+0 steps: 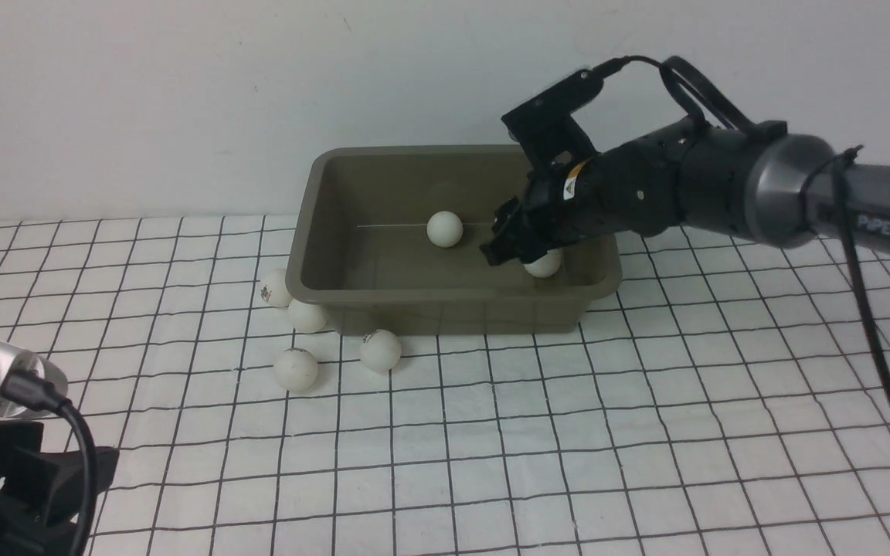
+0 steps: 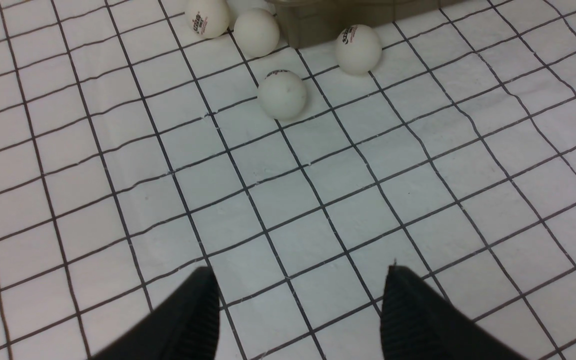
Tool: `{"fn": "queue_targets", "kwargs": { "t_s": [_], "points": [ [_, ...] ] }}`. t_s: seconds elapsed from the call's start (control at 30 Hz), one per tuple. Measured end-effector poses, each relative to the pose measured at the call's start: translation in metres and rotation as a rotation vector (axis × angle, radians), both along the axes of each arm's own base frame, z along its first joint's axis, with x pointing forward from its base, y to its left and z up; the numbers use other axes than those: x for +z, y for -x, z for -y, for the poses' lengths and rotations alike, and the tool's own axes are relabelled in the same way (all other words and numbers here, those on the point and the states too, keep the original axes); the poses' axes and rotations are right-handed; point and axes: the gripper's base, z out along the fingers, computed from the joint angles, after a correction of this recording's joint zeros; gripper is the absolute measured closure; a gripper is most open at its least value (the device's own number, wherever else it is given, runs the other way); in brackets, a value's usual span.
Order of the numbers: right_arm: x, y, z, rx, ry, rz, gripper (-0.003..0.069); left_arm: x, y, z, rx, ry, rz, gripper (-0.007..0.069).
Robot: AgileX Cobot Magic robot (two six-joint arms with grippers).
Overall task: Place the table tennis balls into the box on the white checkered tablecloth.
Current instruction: 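Release the ping pong ball into the bin and lift the gripper away, then reach for and grasp a ping pong ball on the table beside the basket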
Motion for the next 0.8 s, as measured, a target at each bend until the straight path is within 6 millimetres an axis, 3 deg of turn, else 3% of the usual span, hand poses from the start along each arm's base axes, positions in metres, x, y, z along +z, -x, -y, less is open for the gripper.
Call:
{"fn": "queue_targets", "kwargs": {
  "t_s": [0.17,0.27,0.37,0.57,0.67,0.8],
  "points": [
    [0.008,-0.006,-0.002,0.016,0.009,0.036,0.0165,0.001,0.000,0.002,-0.011,0.031,0.009,0.0230],
    [0.015,-0.005,0.001,0.028,0.042,0.057,0.0137,0.003,-0.002,0.005,-0.029,0.048,0.024,0.0230],
    [0.034,-0.001,0.011,0.047,0.128,0.094,0.0131,0.003,-0.006,0.008,-0.072,0.060,0.043,0.0230],
    [0.140,0.037,0.046,-0.018,0.224,0.291,0.0131,0.001,-0.027,0.011,-0.092,0.104,0.076,0.0230],
    [0.206,0.077,0.072,-0.107,0.171,0.401,0.0131,-0.004,-0.040,0.010,-0.060,0.120,0.074,0.0230],
    [0.267,0.137,0.105,-0.192,0.081,0.471,0.0139,-0.015,-0.061,0.010,-0.057,0.129,0.039,0.0230]
  ]
}}
